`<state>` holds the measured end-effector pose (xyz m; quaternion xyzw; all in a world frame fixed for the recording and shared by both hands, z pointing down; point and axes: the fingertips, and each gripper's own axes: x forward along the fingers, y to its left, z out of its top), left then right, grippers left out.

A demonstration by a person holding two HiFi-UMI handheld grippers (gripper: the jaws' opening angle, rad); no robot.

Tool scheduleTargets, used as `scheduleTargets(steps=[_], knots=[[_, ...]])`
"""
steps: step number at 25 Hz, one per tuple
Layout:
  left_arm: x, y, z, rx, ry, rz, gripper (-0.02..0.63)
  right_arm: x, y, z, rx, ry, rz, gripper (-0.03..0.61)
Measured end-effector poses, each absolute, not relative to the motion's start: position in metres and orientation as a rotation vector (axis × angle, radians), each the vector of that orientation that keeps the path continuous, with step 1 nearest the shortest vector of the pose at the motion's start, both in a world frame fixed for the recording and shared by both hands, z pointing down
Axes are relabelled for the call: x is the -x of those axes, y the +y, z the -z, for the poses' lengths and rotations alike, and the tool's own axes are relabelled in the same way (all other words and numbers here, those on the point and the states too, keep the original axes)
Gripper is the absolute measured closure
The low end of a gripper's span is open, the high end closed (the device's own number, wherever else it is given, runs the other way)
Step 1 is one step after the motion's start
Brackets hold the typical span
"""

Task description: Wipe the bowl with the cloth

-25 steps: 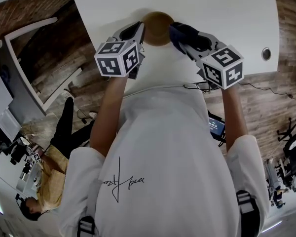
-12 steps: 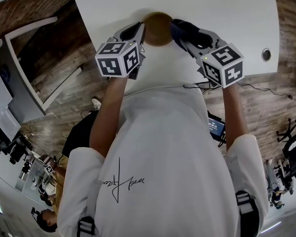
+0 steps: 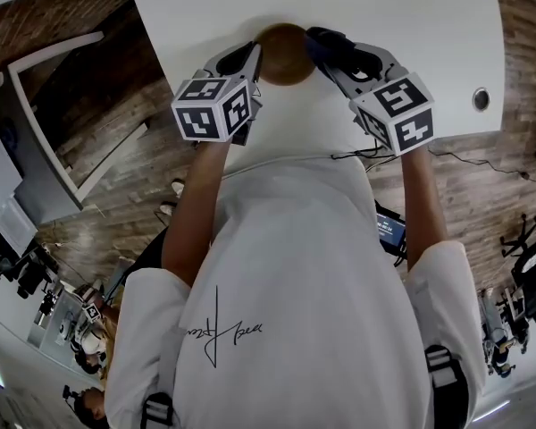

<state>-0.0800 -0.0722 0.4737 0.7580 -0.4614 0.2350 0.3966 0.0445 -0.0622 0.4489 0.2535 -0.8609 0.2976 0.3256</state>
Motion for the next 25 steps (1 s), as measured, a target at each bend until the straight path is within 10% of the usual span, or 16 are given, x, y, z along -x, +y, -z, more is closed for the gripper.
scheduleTargets(steps=[25], knots=[[0.086,-0.075,-0.475,-1.898,-1.183,-0.582,0.606,-0.02,-0.097,-0.443,-0.7,-2.257,-0.625,0.477]])
